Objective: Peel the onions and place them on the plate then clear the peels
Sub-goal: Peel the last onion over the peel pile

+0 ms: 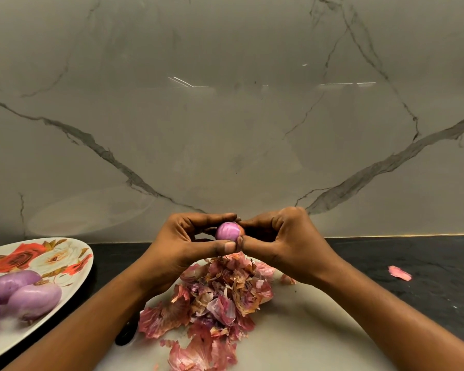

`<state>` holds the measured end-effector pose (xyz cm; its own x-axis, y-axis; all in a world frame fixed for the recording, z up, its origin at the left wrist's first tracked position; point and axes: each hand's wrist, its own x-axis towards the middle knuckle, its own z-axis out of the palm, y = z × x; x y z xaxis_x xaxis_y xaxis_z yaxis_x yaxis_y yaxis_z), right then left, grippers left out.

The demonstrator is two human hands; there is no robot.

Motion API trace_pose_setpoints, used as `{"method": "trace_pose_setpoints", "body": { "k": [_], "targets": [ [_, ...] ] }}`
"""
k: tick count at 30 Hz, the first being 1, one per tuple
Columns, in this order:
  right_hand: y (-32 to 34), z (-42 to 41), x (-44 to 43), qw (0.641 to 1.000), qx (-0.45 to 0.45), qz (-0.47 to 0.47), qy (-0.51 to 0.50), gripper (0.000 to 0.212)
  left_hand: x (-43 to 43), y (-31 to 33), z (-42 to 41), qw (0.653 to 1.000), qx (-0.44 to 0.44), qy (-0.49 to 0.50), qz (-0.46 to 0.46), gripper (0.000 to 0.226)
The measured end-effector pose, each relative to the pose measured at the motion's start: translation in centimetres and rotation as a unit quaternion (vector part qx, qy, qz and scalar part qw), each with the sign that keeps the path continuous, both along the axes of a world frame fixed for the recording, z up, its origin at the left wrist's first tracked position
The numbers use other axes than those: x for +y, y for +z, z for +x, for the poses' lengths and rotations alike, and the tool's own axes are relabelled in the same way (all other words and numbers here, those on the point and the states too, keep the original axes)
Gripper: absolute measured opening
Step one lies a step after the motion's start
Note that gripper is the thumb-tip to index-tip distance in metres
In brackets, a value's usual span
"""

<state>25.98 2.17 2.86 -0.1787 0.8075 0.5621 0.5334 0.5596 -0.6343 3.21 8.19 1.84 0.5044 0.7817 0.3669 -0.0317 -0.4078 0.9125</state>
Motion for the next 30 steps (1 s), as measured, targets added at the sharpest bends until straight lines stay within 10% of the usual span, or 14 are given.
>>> {"method": "trace_pose_setpoints", "body": {
  "k": [30],
  "targets": [
    [-0.27,0.13,0.81,0.998,0.051,0.037,-0.03,0.022,-0.04,0.44,0.03,0.999,-0.046,-0.014,-0.015,0.054]
  ]
}}
